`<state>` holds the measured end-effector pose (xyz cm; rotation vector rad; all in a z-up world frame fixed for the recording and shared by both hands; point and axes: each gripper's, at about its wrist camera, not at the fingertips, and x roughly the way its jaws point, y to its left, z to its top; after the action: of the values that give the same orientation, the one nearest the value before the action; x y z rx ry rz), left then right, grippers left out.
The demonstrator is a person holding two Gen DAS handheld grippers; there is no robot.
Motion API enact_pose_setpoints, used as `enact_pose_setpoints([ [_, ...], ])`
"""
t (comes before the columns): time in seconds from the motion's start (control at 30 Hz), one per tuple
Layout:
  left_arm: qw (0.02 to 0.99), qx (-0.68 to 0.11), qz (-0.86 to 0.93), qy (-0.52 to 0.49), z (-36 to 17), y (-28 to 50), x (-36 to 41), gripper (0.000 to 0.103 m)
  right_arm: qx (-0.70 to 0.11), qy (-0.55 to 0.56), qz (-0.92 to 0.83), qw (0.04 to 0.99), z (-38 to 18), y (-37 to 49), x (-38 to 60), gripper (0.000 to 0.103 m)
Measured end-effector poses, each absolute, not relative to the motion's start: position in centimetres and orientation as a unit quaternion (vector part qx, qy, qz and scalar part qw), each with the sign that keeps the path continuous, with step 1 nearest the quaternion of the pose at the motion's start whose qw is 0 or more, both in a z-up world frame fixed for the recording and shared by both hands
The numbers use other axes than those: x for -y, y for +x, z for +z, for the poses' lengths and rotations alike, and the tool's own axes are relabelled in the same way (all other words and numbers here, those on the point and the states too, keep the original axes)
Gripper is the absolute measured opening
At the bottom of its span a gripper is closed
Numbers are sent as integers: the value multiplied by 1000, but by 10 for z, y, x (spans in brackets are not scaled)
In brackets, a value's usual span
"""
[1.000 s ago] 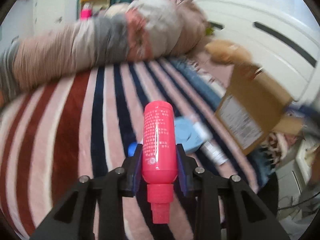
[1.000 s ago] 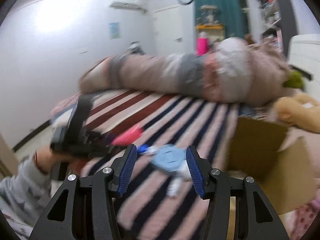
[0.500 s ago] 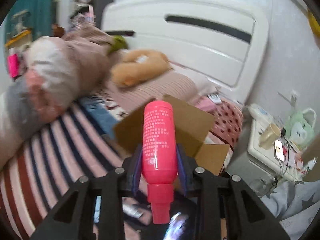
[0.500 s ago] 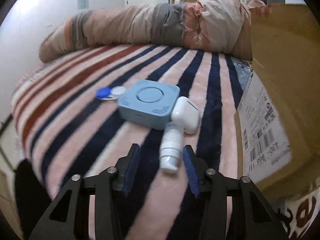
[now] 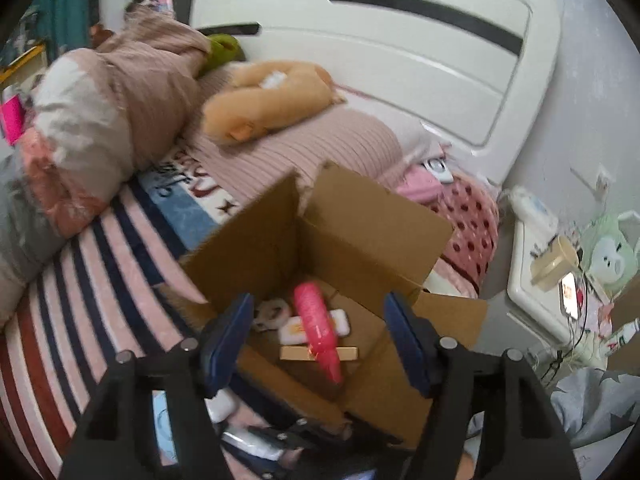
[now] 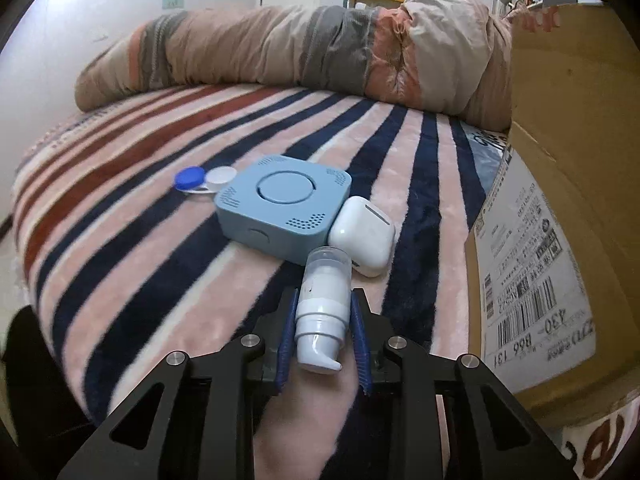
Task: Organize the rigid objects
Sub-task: 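Drop the pink bottle into the box with left gripper while right grasps spray bottle, then place the spray bottle in the box with right gripper while left grasps lens case, then drop the lens case in the box with left gripper while right reaches earbuds case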
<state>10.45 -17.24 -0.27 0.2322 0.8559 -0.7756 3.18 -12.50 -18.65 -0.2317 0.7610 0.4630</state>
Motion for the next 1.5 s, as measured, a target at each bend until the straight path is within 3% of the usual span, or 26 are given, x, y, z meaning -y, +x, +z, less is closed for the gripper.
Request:
enact_pose_setpoints([
  [0.33, 902, -364, -231, 32, 1, 87, 22, 69, -336, -47, 348, 874, -109, -11, 155, 21],
  [0.63, 896, -421, -143, -1, -106, 92, -53, 70, -231, -58, 231, 943, -3, -13, 223, 21],
  [0.93, 878, -452, -158, 28, -194, 115, -65, 70, -335, -66, 77, 937, -36, 45, 278, 26],
  [1.0, 877, -447, -176, 24, -201, 116, -63, 60, -338, -59, 81, 936, -40, 49, 279, 35],
  [1.07, 875, -446, -190, 27, -203, 114, -59, 53, -339, -56, 90, 935, -44, 50, 279, 35],
  [1.17, 864, -451, -219, 45, -203, 106, -51, 33, -337, -56, 98, 935, -42, 46, 279, 35],
  [1.43, 873, -442, -199, 51, -207, 115, -45, 36, -330, -51, 112, 936, -41, 43, 273, 35],
  [1.5, 875, -442, -192, 55, -207, 118, -44, 31, -324, -50, 118, 938, -38, 39, 271, 35],
])
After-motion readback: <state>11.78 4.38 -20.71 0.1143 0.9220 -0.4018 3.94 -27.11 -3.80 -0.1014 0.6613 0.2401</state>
